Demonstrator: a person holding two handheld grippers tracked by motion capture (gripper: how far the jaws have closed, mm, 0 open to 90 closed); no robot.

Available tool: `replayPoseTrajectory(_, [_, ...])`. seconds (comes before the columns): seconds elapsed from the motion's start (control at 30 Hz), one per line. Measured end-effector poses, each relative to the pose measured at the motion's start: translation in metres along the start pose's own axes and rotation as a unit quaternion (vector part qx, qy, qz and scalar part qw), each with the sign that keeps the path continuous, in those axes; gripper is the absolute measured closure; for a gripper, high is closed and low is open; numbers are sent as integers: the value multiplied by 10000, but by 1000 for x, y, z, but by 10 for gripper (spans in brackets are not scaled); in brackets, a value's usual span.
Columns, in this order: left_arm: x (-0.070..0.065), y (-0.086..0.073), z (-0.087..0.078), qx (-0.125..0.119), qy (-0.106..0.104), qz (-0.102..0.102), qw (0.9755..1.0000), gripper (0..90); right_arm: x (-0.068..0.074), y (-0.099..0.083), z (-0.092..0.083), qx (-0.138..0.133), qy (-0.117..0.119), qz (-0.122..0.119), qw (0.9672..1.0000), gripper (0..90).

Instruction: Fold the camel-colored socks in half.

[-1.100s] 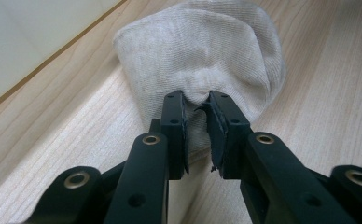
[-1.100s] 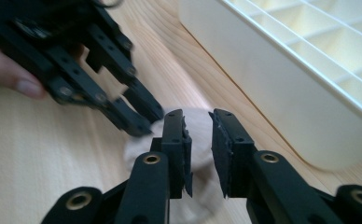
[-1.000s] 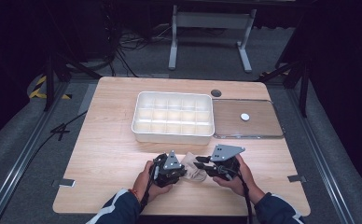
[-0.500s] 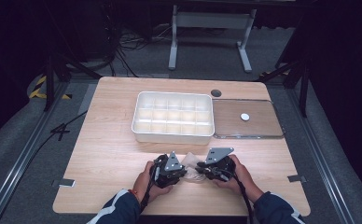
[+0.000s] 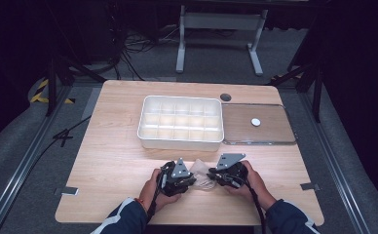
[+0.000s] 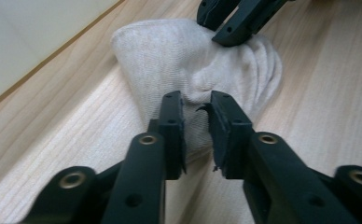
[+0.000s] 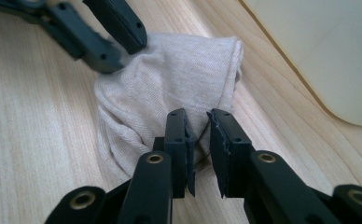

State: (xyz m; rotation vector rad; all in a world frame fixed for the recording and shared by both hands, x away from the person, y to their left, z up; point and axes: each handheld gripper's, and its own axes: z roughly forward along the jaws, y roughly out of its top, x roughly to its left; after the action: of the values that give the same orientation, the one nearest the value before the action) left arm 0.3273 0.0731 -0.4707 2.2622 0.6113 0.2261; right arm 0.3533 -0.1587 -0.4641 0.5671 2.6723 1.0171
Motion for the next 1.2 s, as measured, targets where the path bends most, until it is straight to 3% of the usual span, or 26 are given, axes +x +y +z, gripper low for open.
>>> replayPoseTrajectory(0.07, [1,2,-8,-115,51,-87,9999,675,0,-1,0,-13,8,9,10000,773])
replayPoseTrajectory(0.17, [7,4,-20,-424,22,-405,9983,657,0,-1,0,-29,-1,10,10000,774])
replayPoseTrajectory(0.2, [7,4,-20,-424,22,-405,9983,650,0,-1,0,-29,-1,10,10000,774])
replayPoseTrajectory(0.23, [12,3,-23,-468,-4,-575,9972,650,0,-2,0,-33,-14,-9,10000,774])
replayPoseTrajectory(0.4, [20,-3,-10,-163,93,-729,9972,561,-2,-5,0,-127,38,19,9999,774])
replayPoseTrajectory(0.5, [21,-5,-2,-70,151,-903,9958,474,-2,-4,0,-125,38,-51,9999,774])
replayPoseTrajectory(0.7, [22,-5,6,-51,26,-962,9953,440,-1,-5,0,-126,5,-107,9999,774])
replayPoseTrajectory(0.97, [21,-4,7,-32,105,-935,9956,446,-1,-3,-2,-111,-99,-80,9999,734])
replayPoseTrajectory(1.07, [20,-4,8,1,81,-879,9961,471,-1,1,-10,-350,-89,49,9993,746])
replayPoseTrajectory(1.2, [20,-4,8,11,65,-853,9963,482,6,10,-14,-702,-141,42,9974,757])
